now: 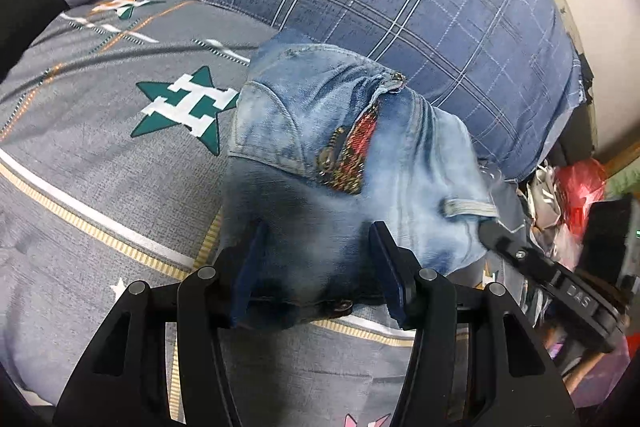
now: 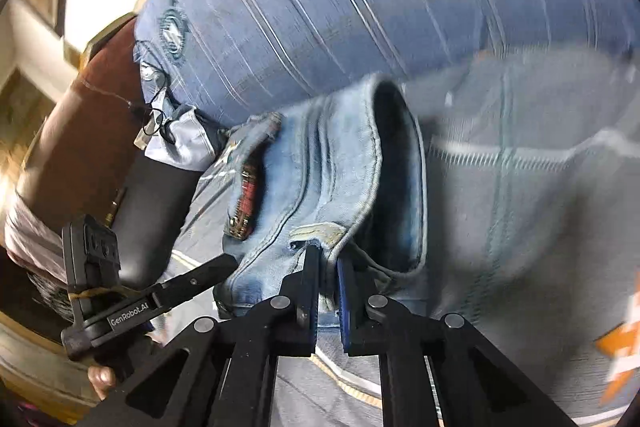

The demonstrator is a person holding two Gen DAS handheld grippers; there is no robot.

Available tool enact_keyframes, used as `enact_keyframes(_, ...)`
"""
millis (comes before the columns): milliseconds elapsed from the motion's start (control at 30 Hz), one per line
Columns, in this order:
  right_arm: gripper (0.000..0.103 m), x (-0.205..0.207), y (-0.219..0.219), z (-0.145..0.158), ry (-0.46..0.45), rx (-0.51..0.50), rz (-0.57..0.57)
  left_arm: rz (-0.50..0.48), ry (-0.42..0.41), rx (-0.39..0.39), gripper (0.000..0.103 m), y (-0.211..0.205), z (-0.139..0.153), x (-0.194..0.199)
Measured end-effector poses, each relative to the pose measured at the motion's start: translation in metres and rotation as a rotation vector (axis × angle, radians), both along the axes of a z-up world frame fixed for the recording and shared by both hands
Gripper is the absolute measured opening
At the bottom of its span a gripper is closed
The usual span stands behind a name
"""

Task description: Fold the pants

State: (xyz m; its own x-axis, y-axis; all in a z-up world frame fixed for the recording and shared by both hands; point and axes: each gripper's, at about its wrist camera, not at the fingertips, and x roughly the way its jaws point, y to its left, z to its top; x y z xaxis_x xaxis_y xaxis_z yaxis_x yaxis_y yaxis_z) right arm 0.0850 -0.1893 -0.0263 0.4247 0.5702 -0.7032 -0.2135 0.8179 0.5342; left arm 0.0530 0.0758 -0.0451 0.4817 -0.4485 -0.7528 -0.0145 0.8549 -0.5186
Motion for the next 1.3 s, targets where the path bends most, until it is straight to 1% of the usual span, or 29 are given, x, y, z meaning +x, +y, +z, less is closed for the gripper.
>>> enact_keyframes(33,0.007,-0.006,0.003,0.011,-0.044,-0.052,0.009,0.000,0.003,0.007,0.053,0.000,-0.001,0.000)
enact_keyframes(67,0.006,-0.010,0.008,0.015,-0.067,-0.108,0.019,0.001,0.014,0.024,0.053,-0.002,-0.004,0.001)
enact_keyframes(100,0.006,-0.012,0.011,0.014,-0.067,-0.154,0.021,-0.001,0.024,0.049,0.053,-0.006,-0.007,0.002)
enact_keyframes(167,0.005,-0.006,0.021,-0.006,-0.009,-0.249,0.027,-0.017,0.019,0.099,0.053,-0.014,-0.012,0.003)
enact_keyframes(200,0.005,-0.001,0.026,-0.025,0.046,-0.305,0.036,-0.024,0.007,0.131,0.053,-0.019,-0.012,0.002)
enact_keyframes(233,0.005,0.004,0.026,-0.040,0.096,-0.318,0.038,-0.022,-0.012,0.170,0.053,-0.023,-0.012,0.000)
enact_keyframes(267,0.005,0.006,0.025,-0.041,0.100,-0.306,0.029,-0.019,-0.031,0.210,0.053,-0.029,-0.013,-0.002)
enact_keyframes(300,0.005,0.008,0.023,-0.040,0.102,-0.290,0.020,-0.013,-0.043,0.231,0.054,-0.031,-0.014,-0.004)
enact_keyframes(433,0.003,0.006,0.018,-0.040,0.096,-0.276,0.013,0.007,-0.079,0.273,0.055,-0.036,-0.014,-0.010)
enact_keyframes(567,0.003,0.001,0.020,-0.040,0.081,-0.293,0.011,0.018,-0.088,0.282,0.055,-0.035,-0.014,-0.012)
enact_keyframes(767,0.003,0.000,0.011,-0.040,0.089,-0.245,-0.003,0.024,-0.106,0.296,0.057,-0.037,-0.013,-0.013)
enact_keyframes(867,0.004,-0.002,0.011,-0.039,0.087,-0.241,-0.006,0.030,-0.114,0.294,0.057,-0.036,-0.012,-0.015)
enact_keyframes(933,0.005,-0.004,0.011,-0.038,0.080,-0.239,-0.006,0.036,-0.132,0.318,0.057,-0.037,-0.007,-0.019)
enact_keyframes(1000,0.007,-0.006,0.013,-0.034,0.066,-0.223,-0.013,0.034,-0.162,0.354,0.057,-0.041,0.001,-0.025)
enact_keyframes(1067,0.007,-0.011,0.008,-0.024,0.043,-0.176,-0.020,0.040,-0.203,0.386,0.057,-0.043,0.010,-0.032)
enact_keyframes(1167,0.009,-0.021,0.001,-0.008,-0.008,-0.104,-0.028,0.040,-0.252,0.371,0.057,-0.040,0.022,-0.045)
enact_keyframes(1233,0.018,-0.032,-0.004,0.005,-0.059,-0.052,-0.037,0.060,-0.274,0.379,0.057,-0.037,0.026,-0.055)
enact_keyframes(1267,0.035,-0.041,-0.008,0.014,-0.102,-0.024,-0.054,0.082,-0.285,0.400,0.057,-0.036,0.028,-0.061)
enact_keyframes(1300,0.059,-0.047,-0.010,0.020,-0.134,-0.006,-0.068,0.090,-0.286,0.413,0.057,-0.037,0.030,-0.064)
